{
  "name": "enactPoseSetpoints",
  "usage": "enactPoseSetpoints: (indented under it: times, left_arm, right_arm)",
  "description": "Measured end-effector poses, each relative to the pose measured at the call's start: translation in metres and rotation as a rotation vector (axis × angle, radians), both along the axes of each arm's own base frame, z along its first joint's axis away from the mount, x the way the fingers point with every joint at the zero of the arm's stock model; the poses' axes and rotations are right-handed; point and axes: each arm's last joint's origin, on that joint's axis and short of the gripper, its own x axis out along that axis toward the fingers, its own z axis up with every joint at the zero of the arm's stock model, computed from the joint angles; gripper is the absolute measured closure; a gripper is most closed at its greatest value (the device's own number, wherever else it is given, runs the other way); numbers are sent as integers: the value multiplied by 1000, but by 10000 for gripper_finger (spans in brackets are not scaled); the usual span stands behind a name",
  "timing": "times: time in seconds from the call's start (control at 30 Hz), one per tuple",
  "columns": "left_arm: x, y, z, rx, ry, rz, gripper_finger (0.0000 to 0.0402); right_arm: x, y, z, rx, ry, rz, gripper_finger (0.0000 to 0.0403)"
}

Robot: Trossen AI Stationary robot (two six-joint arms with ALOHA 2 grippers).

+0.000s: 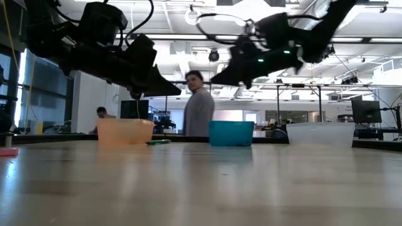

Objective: Sort crayons/erasers/pens/pencils in bins
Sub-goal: Put the pink eraser into the transparent bin

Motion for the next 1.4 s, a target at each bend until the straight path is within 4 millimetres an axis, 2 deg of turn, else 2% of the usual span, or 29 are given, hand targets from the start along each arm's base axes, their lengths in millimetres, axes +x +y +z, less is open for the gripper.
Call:
enactPoseSetpoints:
  times: [0.27,0.4,0.63,0.73,0.87,1.0,1.13,1.27,1.4]
  left_arm:
    - [2,-3,4,39,41,-54,401]
    - [9,-10,15,7,139,-191,401]
    - [9,-35,40,-119,529,-355,401]
    - [5,-46,48,-167,701,-371,400]
    - [-2,-66,55,-195,845,-403,388]
    - [-13,-88,56,-269,952,-439,361]
    - [-23,-114,49,-337,1061,-503,325]
    - [-33,-137,42,-256,1145,-550,290]
    - [-37,-147,33,-126,1213,-517,264]
  right_arm:
    - [-63,23,-10,-44,-78,6,402]
    - [-89,29,-16,-65,-98,6,403]
    - [-120,32,-27,-126,-117,-30,403]
    - [-126,31,-27,-127,-132,-52,403]
    - [-128,30,-29,-125,-127,-58,403]
    - [-128,30,-28,-121,-137,-58,403]
    - [-128,30,-28,-121,-139,-58,403]
    - [-127,30,-28,-118,-140,-53,403]
    - [-127,30,-28,-116,-142,-38,403]
